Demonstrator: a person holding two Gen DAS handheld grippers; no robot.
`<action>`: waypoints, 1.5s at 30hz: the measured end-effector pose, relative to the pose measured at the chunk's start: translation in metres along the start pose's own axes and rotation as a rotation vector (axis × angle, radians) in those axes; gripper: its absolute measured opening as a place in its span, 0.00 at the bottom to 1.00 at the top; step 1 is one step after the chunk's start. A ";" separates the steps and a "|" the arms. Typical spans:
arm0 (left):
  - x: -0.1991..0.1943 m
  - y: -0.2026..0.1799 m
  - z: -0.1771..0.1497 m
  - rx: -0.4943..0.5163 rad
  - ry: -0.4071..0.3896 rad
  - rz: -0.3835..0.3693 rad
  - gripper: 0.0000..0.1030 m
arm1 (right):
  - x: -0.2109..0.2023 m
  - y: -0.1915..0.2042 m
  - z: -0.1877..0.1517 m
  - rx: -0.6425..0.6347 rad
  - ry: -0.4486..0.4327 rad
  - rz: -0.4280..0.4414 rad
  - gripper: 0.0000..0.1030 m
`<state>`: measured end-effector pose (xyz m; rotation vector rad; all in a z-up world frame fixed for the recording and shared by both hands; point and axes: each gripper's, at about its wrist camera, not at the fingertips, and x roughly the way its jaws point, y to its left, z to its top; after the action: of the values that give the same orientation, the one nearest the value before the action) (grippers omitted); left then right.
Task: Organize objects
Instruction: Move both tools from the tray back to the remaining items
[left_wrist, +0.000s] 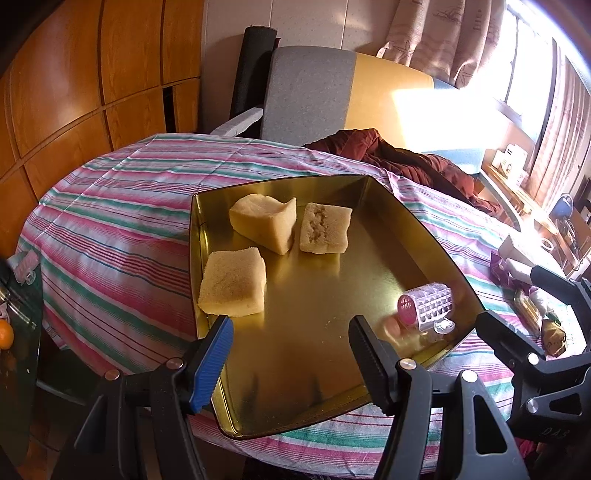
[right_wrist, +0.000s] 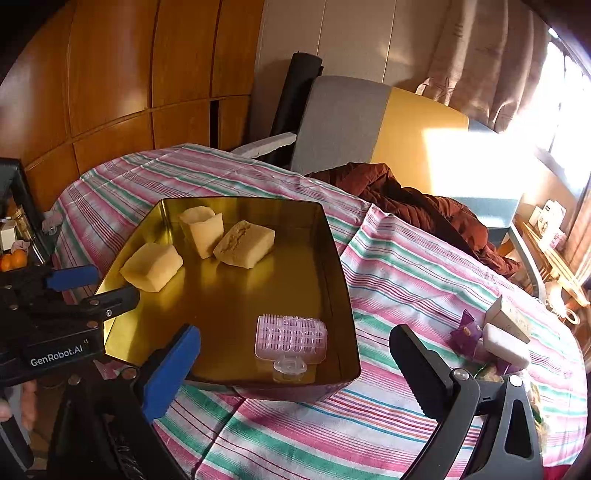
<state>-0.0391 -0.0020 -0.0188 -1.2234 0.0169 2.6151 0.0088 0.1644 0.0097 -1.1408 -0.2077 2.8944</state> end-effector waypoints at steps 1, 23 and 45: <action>0.000 -0.001 0.000 0.002 0.000 -0.001 0.64 | -0.001 -0.001 0.000 0.001 -0.002 -0.003 1.00; -0.005 -0.058 0.011 0.179 -0.032 -0.008 0.64 | -0.005 -0.046 -0.012 0.078 0.008 -0.087 1.00; -0.001 -0.190 0.000 0.582 -0.087 -0.097 0.64 | -0.037 -0.259 -0.072 0.429 0.103 -0.405 1.00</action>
<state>0.0059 0.1821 0.0007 -0.8749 0.6347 2.3243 0.0776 0.4270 0.0170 -1.0231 0.1614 2.3629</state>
